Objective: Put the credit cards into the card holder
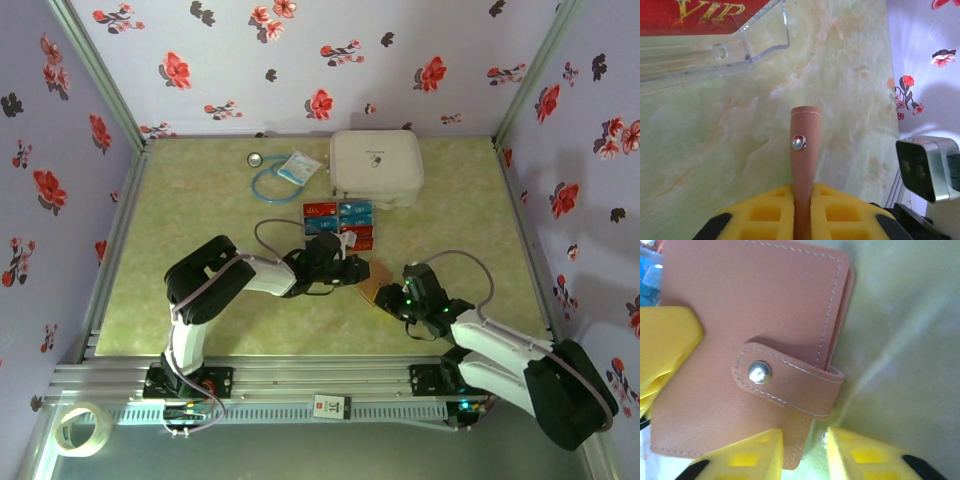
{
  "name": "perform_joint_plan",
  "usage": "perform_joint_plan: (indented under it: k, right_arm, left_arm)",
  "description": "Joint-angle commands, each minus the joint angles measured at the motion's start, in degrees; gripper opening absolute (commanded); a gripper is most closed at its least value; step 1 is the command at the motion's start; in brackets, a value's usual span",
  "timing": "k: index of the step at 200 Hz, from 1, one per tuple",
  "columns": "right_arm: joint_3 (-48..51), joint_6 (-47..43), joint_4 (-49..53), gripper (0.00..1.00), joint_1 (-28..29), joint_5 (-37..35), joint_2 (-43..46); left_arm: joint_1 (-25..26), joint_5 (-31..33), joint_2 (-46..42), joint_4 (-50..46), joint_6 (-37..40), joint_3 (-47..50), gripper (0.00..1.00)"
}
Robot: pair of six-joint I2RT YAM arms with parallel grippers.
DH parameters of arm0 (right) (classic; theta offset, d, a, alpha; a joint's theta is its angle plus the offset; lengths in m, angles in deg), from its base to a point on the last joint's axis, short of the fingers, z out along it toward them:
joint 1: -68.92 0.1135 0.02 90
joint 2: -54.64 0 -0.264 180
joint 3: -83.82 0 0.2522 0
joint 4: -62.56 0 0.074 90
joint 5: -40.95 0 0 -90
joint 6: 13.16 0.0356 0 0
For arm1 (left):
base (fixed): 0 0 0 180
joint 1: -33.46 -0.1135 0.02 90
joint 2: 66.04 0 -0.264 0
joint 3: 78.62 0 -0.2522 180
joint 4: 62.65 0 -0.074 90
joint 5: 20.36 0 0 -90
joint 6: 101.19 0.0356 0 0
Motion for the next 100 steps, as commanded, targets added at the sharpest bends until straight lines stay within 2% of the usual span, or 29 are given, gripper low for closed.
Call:
perform_joint_plan:
  k: [1,31,63,85,100]
  right_arm:
    - [-2.8,-1.12,7.95,0.36,-0.42,-0.31,6.1]
    - [-6.43,-2.3,18.85,0.59,-0.46,-3.3,15.93]
    - [-12.08,-5.05,23.23,0.83,-0.41,-6.05,17.11]
    - [-18.08,-8.11,23.13,0.85,-0.22,-5.4,12.81]
    - [-21.91,-10.0,21.31,0.8,0.97,-5.07,9.41]
  left_arm:
    - [0.06,-0.88,-4.49,2.63,0.33,2.81,0.09]
    - [-1.21,0.57,-11.98,2.22,1.07,7.95,0.09]
    - [-2.5,4.32,-21.98,-1.7,2.83,12.9,0.08]
    - [-3.08,9.68,-29.98,-8.37,5.24,15.08,0.09]
    - [-3.54,14.63,-35.12,-13.19,6.34,15.97,0.08]
